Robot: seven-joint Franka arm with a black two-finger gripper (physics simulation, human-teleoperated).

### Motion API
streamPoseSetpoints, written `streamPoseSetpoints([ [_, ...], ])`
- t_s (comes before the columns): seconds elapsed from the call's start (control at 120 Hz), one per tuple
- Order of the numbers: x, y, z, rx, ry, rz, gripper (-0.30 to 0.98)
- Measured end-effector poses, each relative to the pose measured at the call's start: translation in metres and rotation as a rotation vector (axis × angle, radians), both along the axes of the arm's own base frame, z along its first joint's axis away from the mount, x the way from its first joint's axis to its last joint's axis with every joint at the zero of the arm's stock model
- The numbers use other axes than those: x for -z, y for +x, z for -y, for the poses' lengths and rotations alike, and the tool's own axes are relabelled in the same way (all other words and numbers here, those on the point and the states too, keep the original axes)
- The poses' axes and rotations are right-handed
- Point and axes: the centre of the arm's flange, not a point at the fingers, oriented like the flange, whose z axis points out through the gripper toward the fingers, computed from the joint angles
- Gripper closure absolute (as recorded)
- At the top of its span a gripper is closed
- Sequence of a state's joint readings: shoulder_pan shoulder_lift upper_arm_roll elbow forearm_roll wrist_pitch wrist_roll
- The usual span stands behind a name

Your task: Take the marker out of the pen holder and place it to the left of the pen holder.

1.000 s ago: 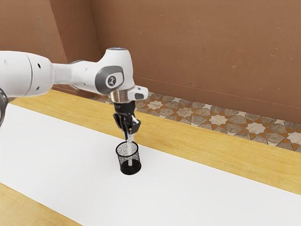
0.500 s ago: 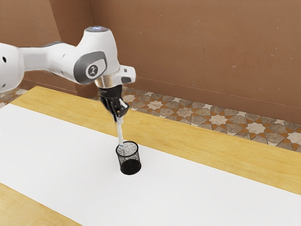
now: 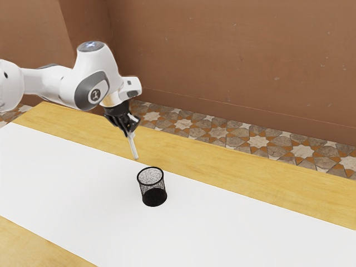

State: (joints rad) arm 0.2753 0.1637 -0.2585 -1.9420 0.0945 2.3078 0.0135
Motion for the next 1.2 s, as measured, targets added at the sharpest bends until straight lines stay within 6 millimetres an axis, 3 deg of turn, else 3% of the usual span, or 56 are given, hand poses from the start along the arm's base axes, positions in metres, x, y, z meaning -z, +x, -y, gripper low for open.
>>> streamPoseSetpoints([
  [0.2, 0.043, 0.002, -0.037, -0.079, -0.021, 0.079, 0.77],
  [0.575, 0.07, 0.012, -0.07, -0.151, -0.055, 0.238, 0.76],
  [0.808, 0.084, 0.009, -0.083, -0.156, -0.058, 0.237, 0.3],
  [0.917, 0.07, 0.006, -0.083, -0.147, -0.047, 0.225, 0.18],
  [1.042, 0.017, 0.006, -0.082, -0.137, -0.023, 0.188, 0.1],
  [1.2, -0.006, 0.002, -0.074, -0.119, -0.015, 0.111, 0.05],
])
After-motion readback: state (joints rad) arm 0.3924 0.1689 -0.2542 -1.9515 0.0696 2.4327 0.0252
